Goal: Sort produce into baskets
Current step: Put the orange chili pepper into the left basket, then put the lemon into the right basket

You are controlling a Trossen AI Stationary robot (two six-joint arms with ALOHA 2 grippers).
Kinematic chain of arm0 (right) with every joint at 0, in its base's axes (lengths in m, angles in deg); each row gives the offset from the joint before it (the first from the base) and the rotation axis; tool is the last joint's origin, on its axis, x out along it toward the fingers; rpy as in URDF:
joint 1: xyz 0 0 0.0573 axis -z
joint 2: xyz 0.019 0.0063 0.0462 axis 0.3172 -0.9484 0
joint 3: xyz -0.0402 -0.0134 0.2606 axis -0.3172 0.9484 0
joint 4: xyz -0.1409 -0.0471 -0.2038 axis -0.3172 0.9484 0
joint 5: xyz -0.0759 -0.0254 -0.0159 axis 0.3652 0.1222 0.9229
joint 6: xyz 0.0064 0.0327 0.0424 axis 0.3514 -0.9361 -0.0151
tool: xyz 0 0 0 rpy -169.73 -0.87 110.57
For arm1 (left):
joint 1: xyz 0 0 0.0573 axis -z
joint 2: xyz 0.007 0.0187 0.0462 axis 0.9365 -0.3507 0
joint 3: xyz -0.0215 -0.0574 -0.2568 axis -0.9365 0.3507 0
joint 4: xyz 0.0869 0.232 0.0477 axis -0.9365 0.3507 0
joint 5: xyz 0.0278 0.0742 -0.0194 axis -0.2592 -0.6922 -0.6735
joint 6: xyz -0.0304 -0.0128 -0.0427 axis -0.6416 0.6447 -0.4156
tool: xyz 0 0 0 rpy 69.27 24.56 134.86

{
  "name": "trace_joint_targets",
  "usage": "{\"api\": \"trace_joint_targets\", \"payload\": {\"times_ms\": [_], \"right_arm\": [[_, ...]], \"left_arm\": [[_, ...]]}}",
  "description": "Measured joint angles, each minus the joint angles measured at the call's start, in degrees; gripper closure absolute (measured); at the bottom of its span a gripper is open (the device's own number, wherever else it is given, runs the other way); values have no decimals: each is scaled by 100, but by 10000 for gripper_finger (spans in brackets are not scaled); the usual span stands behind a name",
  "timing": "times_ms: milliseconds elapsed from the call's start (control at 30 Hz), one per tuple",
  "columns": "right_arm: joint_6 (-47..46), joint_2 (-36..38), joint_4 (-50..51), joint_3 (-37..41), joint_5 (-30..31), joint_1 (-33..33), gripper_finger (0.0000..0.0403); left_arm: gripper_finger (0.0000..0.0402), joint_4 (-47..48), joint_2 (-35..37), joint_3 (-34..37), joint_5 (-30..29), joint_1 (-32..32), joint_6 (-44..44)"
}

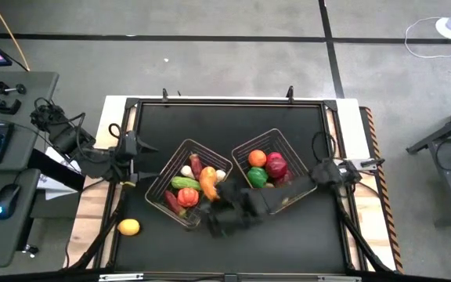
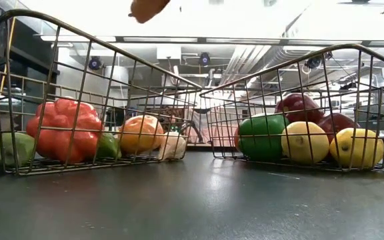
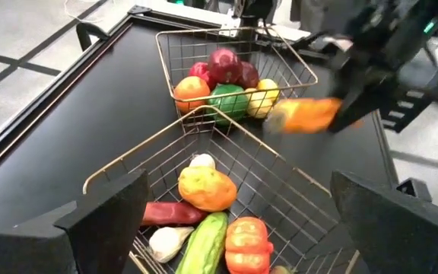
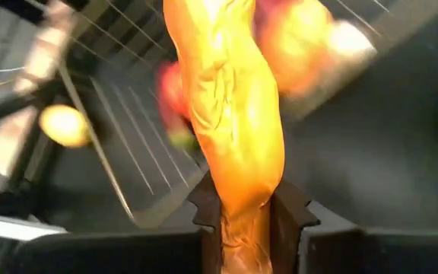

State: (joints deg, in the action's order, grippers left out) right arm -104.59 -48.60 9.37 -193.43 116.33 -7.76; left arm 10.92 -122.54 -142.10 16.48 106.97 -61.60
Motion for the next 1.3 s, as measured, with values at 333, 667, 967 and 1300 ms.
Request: {"api": "trace_joint_targets", "payload": {"times_ms": [333, 667, 967, 1300], "right_arm": [[2767, -13, -2100, 210, -668, 1155, 272], [3489, -7, -1997, 212, -1251, 1263, 163], [3072, 242, -105, 125, -1028, 663, 158], [746, 348, 1779, 195, -656, -726, 158]], "left_arm": [[3, -33, 203, 0, 6, 0, -247], [3, -29, 374, 1, 83, -1, -287], [3, -14, 278, 1, 813, -1, -434], [3, 60, -208, 17, 2202, 295, -711]]}}
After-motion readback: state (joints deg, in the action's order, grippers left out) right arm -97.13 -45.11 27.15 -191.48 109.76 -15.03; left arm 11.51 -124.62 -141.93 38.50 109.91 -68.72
